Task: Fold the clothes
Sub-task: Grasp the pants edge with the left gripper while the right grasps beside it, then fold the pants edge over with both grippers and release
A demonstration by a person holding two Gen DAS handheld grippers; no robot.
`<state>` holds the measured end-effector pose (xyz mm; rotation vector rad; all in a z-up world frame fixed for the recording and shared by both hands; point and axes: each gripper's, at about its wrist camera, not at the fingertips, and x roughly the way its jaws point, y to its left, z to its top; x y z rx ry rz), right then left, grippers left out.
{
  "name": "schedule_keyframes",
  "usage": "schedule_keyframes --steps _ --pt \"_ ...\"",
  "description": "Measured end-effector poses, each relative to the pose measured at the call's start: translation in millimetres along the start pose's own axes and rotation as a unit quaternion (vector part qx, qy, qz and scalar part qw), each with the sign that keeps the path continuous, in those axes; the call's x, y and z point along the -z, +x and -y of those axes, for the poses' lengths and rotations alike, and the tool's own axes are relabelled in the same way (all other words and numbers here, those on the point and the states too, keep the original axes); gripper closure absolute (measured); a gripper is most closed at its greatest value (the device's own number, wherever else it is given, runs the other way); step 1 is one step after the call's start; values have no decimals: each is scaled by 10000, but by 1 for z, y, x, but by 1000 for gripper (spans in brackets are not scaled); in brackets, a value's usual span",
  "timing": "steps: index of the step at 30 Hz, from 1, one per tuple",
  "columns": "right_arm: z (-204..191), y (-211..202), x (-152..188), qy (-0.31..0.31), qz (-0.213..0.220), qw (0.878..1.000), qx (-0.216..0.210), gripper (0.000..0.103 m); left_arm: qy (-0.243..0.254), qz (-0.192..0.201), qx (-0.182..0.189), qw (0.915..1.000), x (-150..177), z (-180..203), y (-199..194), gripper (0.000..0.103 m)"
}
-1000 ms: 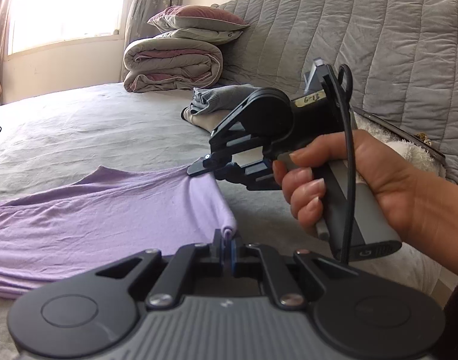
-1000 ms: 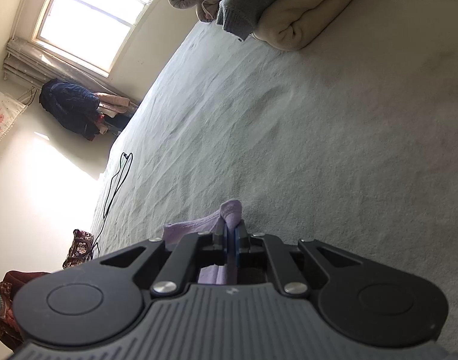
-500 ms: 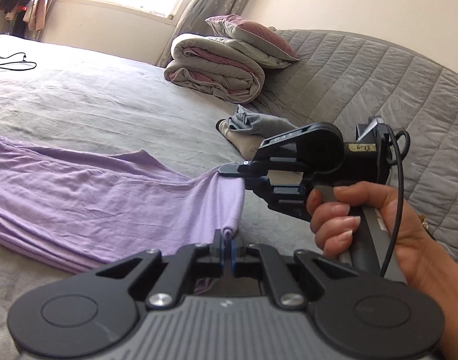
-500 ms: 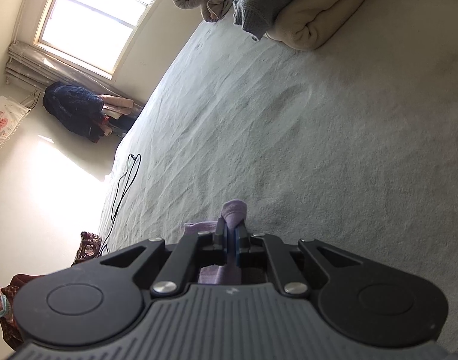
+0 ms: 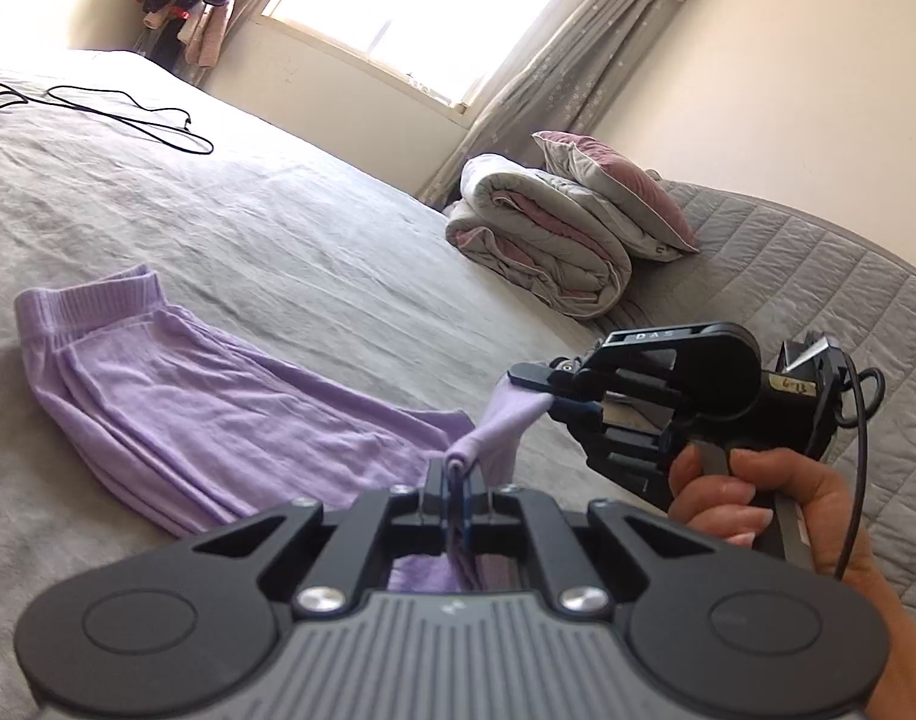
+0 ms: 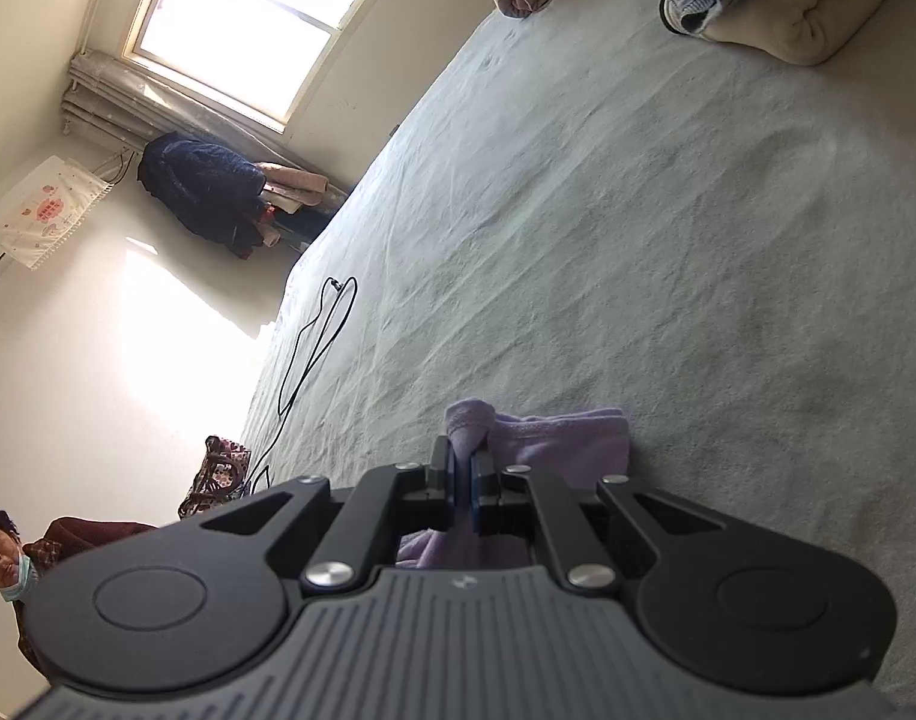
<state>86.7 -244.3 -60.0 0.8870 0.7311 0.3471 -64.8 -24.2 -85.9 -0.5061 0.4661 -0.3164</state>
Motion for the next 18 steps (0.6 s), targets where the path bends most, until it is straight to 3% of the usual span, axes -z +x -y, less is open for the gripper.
schedule_keyframes --steps 18 --pt "-43 50 36 -864 -457 9952 -25 97 -670 519 -856 9927 -22 -77 -27 100"
